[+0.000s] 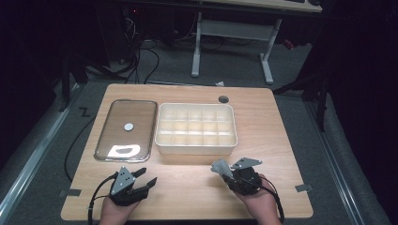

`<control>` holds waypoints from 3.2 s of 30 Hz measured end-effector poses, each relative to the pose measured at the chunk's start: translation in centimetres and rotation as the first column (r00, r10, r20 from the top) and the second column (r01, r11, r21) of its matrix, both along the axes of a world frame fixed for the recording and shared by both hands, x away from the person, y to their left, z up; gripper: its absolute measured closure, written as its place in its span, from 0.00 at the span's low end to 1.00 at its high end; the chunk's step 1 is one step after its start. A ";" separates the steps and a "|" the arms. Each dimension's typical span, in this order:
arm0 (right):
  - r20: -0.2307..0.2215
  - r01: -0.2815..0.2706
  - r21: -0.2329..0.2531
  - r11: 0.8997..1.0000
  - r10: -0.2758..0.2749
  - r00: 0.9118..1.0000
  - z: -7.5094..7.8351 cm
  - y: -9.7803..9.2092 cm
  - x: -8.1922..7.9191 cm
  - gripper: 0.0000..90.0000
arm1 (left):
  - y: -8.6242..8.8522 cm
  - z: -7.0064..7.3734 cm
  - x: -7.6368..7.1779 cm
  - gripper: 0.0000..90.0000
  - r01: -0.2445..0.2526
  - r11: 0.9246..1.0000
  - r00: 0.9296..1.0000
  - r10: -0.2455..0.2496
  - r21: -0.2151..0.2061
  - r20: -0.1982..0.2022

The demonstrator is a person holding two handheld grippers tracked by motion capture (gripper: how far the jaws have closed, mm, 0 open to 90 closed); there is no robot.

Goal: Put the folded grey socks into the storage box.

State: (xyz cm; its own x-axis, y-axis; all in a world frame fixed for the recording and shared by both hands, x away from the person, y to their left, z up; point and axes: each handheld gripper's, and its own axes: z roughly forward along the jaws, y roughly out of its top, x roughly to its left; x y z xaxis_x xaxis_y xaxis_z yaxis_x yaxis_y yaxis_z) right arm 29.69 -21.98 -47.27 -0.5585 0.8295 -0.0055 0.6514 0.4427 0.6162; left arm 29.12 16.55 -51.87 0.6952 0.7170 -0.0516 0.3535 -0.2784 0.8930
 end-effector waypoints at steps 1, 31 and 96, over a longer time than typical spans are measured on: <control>0.001 0.001 0.004 1.000 -0.001 1.000 0.1 -0.1 0.0 0.79 | -0.1 0.0 0.0 0.49 0.003 1.000 1.000 -0.003 -0.002 -0.004; -0.118 0.025 -0.100 0.995 -0.037 0.992 8.2 -2.0 5.8 0.79 | -0.3 -0.1 -0.5 0.49 0.014 1.000 1.000 -0.014 0.027 0.000; -0.473 -0.097 -0.404 0.910 -0.117 0.873 1.8 3.1 18.3 0.81 | -0.5 -0.5 -0.4 0.49 0.057 0.997 0.998 -0.056 0.057 -0.031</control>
